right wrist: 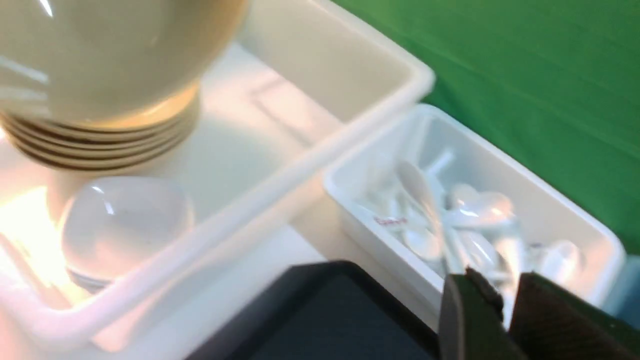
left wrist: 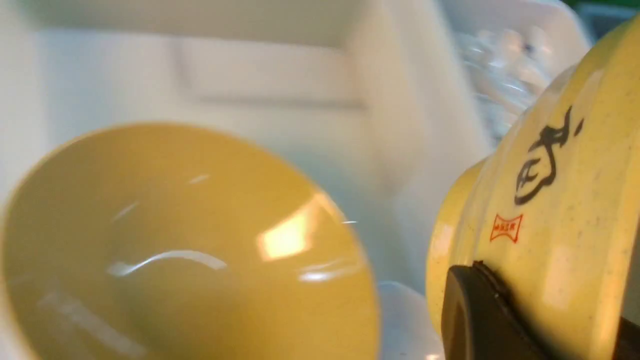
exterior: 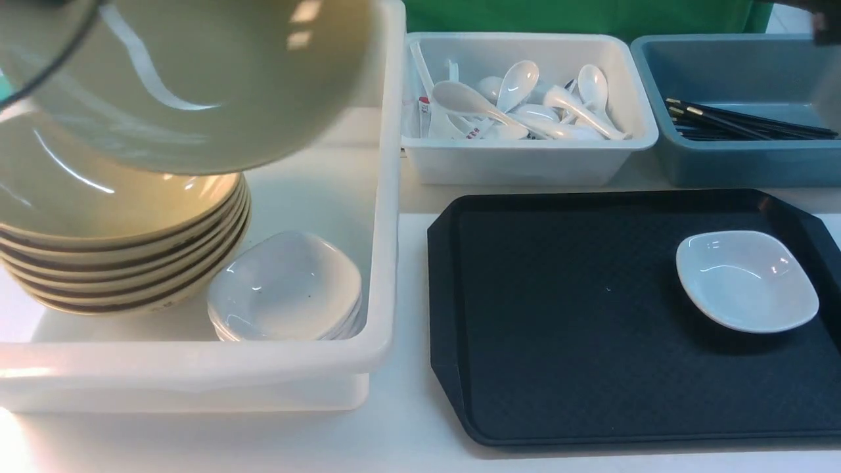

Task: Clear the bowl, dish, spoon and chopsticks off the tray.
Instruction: Use the left arm to put the noodle bowl into the large storage box on the left, then use the left arm to grab the plate

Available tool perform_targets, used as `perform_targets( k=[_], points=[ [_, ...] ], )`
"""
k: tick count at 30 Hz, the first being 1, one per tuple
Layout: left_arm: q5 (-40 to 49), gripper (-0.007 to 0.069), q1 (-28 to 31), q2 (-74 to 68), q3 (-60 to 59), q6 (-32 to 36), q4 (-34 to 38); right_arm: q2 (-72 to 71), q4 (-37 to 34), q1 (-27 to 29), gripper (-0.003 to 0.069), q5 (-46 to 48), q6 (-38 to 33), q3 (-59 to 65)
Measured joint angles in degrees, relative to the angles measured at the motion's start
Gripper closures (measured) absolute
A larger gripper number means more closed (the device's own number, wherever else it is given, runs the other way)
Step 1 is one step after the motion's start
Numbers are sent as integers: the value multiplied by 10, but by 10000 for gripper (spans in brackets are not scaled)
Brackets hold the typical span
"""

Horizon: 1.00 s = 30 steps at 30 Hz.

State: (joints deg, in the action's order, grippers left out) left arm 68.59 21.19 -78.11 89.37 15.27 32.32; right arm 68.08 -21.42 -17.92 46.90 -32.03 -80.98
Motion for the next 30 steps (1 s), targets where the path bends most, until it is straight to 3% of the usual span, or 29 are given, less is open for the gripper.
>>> perform_targets(
  k=[5,12,21,29,30],
  points=[
    [-75,619,121,30,-153,-4,0,36,-10,-47,492,-5,-30,-20],
    [-180,619,131,28,-277,29,35,46,-11,-66,492,-9,-38,-20],
    [-231,587,131,26,-291,90,36,46,-11,-66,492,-9,-38,-21],
    [-234,292,131,-10,-291,151,38,46,-11,-66,491,-1,-38,-21],
    [-234,204,131,-13,-288,161,35,46,-11,-66,491,5,-38,-21]
  ],
)
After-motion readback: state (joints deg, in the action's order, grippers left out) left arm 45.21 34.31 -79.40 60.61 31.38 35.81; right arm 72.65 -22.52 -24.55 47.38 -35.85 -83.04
